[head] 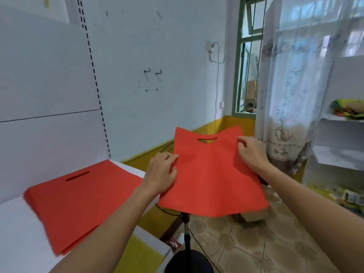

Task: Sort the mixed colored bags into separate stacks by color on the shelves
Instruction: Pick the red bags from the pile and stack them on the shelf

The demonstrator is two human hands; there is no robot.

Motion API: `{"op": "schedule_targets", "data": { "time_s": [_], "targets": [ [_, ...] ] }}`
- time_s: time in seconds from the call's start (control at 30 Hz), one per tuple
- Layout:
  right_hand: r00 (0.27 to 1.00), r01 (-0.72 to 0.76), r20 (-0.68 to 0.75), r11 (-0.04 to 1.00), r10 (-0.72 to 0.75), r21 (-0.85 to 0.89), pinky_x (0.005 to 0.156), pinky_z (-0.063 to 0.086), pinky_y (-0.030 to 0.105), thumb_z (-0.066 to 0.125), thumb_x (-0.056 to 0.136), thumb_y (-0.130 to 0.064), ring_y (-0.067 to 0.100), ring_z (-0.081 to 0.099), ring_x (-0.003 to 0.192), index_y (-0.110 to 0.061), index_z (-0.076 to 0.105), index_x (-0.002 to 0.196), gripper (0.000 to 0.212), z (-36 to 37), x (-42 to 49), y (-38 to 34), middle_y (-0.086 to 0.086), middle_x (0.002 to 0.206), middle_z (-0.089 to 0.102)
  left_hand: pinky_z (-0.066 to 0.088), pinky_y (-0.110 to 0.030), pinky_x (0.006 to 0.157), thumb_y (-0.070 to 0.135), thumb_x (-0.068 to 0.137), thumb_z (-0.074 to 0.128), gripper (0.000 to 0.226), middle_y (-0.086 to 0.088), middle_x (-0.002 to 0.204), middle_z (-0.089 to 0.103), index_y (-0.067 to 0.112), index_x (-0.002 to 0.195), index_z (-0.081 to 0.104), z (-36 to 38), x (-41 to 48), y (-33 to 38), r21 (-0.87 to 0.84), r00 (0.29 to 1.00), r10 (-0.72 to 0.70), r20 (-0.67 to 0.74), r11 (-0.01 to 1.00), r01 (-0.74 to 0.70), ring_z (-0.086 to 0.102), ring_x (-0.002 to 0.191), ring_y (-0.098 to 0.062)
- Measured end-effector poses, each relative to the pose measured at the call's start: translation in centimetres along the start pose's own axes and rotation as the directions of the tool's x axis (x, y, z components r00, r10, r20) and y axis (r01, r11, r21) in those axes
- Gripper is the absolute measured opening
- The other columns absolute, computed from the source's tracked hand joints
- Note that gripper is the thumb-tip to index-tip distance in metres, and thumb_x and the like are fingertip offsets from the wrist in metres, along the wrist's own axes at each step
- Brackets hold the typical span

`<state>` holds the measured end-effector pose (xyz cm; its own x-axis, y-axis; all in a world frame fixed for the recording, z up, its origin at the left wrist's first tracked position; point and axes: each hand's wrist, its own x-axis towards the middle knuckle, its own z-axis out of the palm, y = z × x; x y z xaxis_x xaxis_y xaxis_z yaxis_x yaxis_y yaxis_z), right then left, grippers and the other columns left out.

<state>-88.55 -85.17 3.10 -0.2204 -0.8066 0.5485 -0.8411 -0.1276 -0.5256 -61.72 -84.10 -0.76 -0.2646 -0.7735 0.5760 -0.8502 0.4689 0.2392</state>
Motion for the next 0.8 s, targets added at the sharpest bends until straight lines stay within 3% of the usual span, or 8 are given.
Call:
{"op": "schedule_targets", "data": {
  "time_s": [0.13, 0.3, 0.5, 0.6, 0.8],
  "targets": [
    [0.995, 0.071, 0.072, 0.995, -0.076, 0.072, 0.101, 0.035, 0.033, 0.042, 0.092, -0.007, 0.031, 0.050, 0.121, -0.001, 0.059, 0.121, 0.034, 5.3, 4.5, -2.2, 0.018, 0.127, 0.057, 0.034, -0.033, 0.097, 0.024, 0.085, 0.043, 0.048, -0.007, 0.120, 0.058, 0.011, 0.130, 0.053, -0.7, 1.3, -4.4, 0.109, 0.991, -0.129, -0.039, 0.985, 0.133, 0.049, 0.112, -0.026],
    [0.933, 0.271, 0.173, 0.933, -0.315, 0.235, 0.100, 0.032, 0.030, 0.042, 0.092, -0.004, 0.030, 0.050, 0.122, 0.001, 0.058, 0.122, 0.035, 12.7, 8.8, -8.8, 0.019, 0.129, 0.057, 0.037, -0.038, 0.096, 0.025, 0.081, 0.040, 0.049, -0.009, 0.118, 0.061, 0.011, 0.124, 0.059, -3.8, 0.1, -10.3, 0.175, 0.915, -0.362, -0.178, 0.903, 0.392, 0.052, 0.110, -0.029],
    [0.800, 0.421, 0.249, 0.806, -0.546, 0.416, 0.103, 0.036, 0.037, 0.043, 0.089, -0.005, 0.033, 0.050, 0.120, 0.001, 0.058, 0.120, 0.035, 18.8, 10.0, -17.2, 0.021, 0.126, 0.056, 0.039, -0.040, 0.098, 0.029, 0.075, 0.035, 0.056, -0.010, 0.118, 0.062, 0.012, 0.121, 0.062, -8.1, -4.2, -13.2, 0.226, 0.755, -0.559, -0.342, 0.731, 0.643, 0.053, 0.110, -0.030],
    [0.722, 0.454, 0.287, 0.744, -0.629, 0.490, 0.103, 0.035, 0.035, 0.046, 0.089, -0.007, 0.032, 0.049, 0.122, 0.000, 0.056, 0.125, 0.038, 21.0, 8.6, -20.0, 0.020, 0.130, 0.055, 0.039, -0.039, 0.100, 0.030, 0.074, 0.036, 0.057, -0.009, 0.120, 0.061, 0.013, 0.122, 0.061, -9.2, -6.9, -12.8, 0.230, 0.674, -0.618, -0.406, 0.644, 0.729, 0.052, 0.112, -0.029],
    [0.556, 0.461, 0.415, 0.683, -0.720, 0.567, 0.102, 0.036, 0.037, 0.048, 0.088, -0.015, 0.033, 0.046, 0.120, 0.000, 0.047, 0.128, 0.043, 24.7, 4.0, -22.1, 0.019, 0.128, 0.048, 0.036, -0.033, 0.101, 0.036, 0.067, 0.041, 0.065, -0.006, 0.128, 0.056, 0.015, 0.127, 0.056, -9.2, -11.8, -11.6, 0.167, 0.515, -0.746, -0.422, 0.494, 0.853, 0.049, 0.118, -0.024]
  ]
}}
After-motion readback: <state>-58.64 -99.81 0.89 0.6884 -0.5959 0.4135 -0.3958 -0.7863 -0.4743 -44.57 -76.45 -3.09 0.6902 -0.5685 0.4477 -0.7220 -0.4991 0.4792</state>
